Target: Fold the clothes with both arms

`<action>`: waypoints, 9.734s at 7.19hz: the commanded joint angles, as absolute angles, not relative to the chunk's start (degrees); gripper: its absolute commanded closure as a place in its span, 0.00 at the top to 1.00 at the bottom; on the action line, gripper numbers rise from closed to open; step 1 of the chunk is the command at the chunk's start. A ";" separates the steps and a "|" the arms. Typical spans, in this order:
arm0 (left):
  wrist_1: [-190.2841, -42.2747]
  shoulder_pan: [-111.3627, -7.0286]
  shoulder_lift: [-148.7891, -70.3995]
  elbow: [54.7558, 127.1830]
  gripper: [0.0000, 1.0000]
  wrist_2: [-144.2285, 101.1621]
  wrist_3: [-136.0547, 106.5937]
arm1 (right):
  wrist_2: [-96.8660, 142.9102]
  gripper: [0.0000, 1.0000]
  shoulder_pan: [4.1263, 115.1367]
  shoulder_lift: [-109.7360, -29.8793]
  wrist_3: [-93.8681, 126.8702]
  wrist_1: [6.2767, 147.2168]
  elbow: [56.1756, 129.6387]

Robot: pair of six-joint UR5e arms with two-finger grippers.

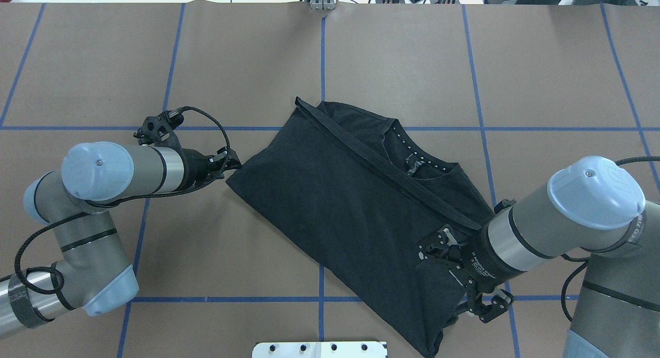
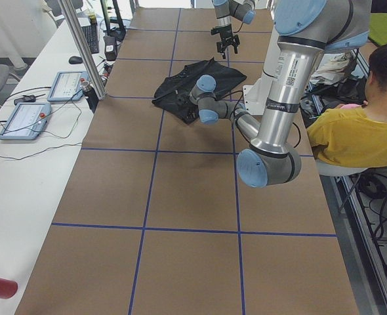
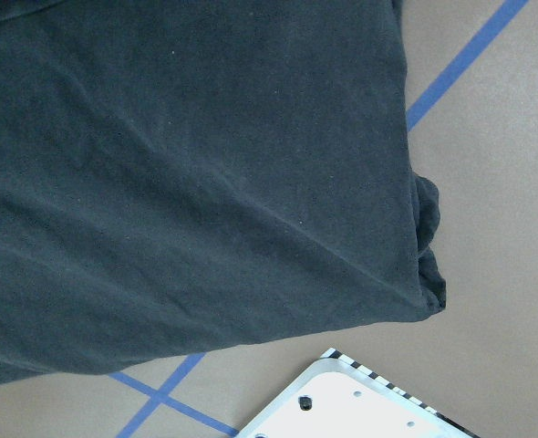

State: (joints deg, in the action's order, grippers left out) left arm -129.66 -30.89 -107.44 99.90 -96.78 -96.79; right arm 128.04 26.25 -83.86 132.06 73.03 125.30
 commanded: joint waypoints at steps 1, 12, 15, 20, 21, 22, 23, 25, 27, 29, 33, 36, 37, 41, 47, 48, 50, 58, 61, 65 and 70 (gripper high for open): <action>-129.64 -29.54 -107.67 98.00 0.55 -95.36 -96.68 | 127.97 1.00 26.63 -83.67 132.01 73.04 124.46; -130.08 -28.74 -108.81 95.01 0.28 -94.66 -95.71 | 127.97 1.00 26.89 -83.67 132.01 73.04 124.37; -130.17 -29.00 -109.07 94.74 0.00 -93.79 -95.63 | 127.97 1.00 26.89 -83.67 132.01 73.04 124.37; -133.83 -42.77 -131.22 71.22 0.00 -93.78 -83.76 | 127.88 1.00 31.62 -82.27 131.05 72.95 124.10; -138.64 -45.41 -137.83 59.97 0.00 -93.87 -81.50 | 127.88 1.00 33.21 -82.27 128.52 72.95 124.19; -143.91 -46.48 -142.42 50.81 0.00 -93.95 -79.65 | 127.71 1.00 33.92 -82.18 127.89 72.86 124.19; -147.88 -47.02 -147.78 42.36 0.00 -93.87 -79.63 | 127.27 1.00 34.88 -81.48 127.71 72.86 124.19; -154.23 -47.02 -154.32 30.27 0.00 -93.78 -78.75 | 125.70 1.00 35.24 -81.56 125.35 72.95 124.02; -154.51 -47.02 -155.21 29.45 0.17 -93.78 -77.08 | 120.35 1.00 32.27 -80.95 123.66 72.95 123.05; -154.34 -47.98 -155.30 30.66 0.73 -94.30 -74.09 | 116.65 1.00 29.38 -78.40 123.66 73.21 121.91; -143.99 -48.78 -133.30 65.93 0.72 -103.00 -73.92 | 108.03 0.92 22.24 -78.05 104.78 79.41 120.93; -142.65 -48.78 -117.12 86.16 0.72 -106.42 -74.61 | 95.94 0.79 14.96 -74.37 78.49 86.84 118.58; -142.30 -48.78 -113.59 89.70 0.73 -106.44 -74.71 | 93.63 0.76 14.25 -71.92 68.22 86.92 116.22; -142.29 -48.61 -112.15 90.09 0.73 -106.44 -79.19 | 91.23 0.55 14.94 -68.56 58.55 86.92 111.80; -142.29 -48.34 -111.27 90.26 0.73 -106.26 -79.28 | 91.14 0.19 15.47 -67.24 56.34 86.84 109.42; -142.29 -48.34 -111.27 90.00 0.73 -106.35 -79.28 | 91.14 0.00 15.56 -67.24 56.34 86.84 109.42; -142.29 -48.25 -111.27 90.00 0.73 -106.26 -79.28 | 91.23 0.00 15.73 -67.24 56.25 86.84 109.68; -142.38 -48.08 -111.01 90.79 0.73 -106.08 -81.30 | 91.50 0.99 12.57 -79.63 80.77 84.29 116.71; -142.38 -48.08 -111.09 90.88 0.73 -106.08 -81.39 | 90.19 1.00 13.44 -79.28 91.39 84.29 119.70; -142.38 -47.99 -111.09 91.14 0.73 -106.08 -81.47 | 80.87 0.96 13.80 -78.93 124.86 71.50 110.42; -142.38 -47.46 -111.01 91.05 0.73 -106.08 -81.74 | 81.30 0.52 15.02 -78.75 124.98 71.89 110.65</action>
State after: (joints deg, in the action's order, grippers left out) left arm -142.38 -47.55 -111.08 91.06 -106.08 -81.71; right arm 81.12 14.52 -78.76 124.98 71.89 110.66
